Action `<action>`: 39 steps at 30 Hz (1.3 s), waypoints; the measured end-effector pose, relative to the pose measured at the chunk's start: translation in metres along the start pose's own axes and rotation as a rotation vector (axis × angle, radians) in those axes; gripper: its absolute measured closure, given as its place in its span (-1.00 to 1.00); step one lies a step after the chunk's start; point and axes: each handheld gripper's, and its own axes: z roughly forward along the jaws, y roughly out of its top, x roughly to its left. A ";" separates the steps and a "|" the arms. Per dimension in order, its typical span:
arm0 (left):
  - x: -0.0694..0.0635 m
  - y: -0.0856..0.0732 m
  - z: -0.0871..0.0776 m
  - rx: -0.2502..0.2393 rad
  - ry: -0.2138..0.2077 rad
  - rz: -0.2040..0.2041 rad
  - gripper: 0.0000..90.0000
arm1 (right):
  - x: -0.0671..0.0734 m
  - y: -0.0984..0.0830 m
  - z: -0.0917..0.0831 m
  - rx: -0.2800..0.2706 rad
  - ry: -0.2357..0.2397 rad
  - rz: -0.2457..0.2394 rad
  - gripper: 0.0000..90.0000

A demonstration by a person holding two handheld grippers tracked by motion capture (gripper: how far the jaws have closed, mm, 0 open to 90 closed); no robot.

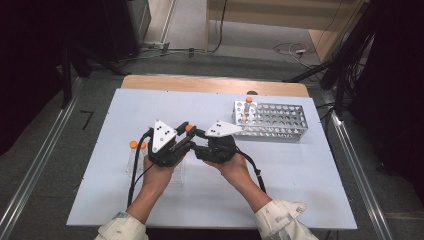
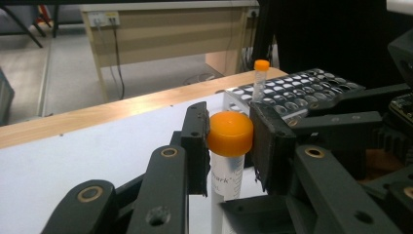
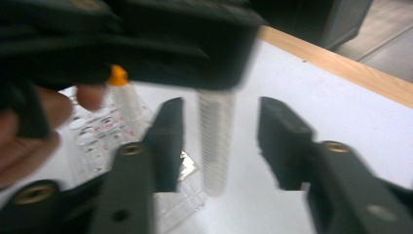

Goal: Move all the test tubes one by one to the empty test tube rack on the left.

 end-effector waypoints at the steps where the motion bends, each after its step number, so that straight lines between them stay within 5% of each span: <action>1: 0.003 0.001 -0.002 -0.002 0.005 -0.003 0.57 | -0.001 0.000 0.000 0.003 -0.011 0.013 -0.17; 12: 0.031 0.003 -0.036 -0.034 0.085 -0.035 0.57 | -0.006 -0.002 -0.003 -0.010 -0.028 0.037 -0.34; 18: 0.040 -0.003 -0.044 -0.012 0.123 -0.039 0.56 | -0.005 -0.004 -0.002 -0.004 -0.030 0.039 -0.35; 39: 0.043 -0.032 -0.043 0.029 0.151 -0.038 0.56 | -0.009 -0.006 -0.005 -0.015 -0.037 0.048 -0.34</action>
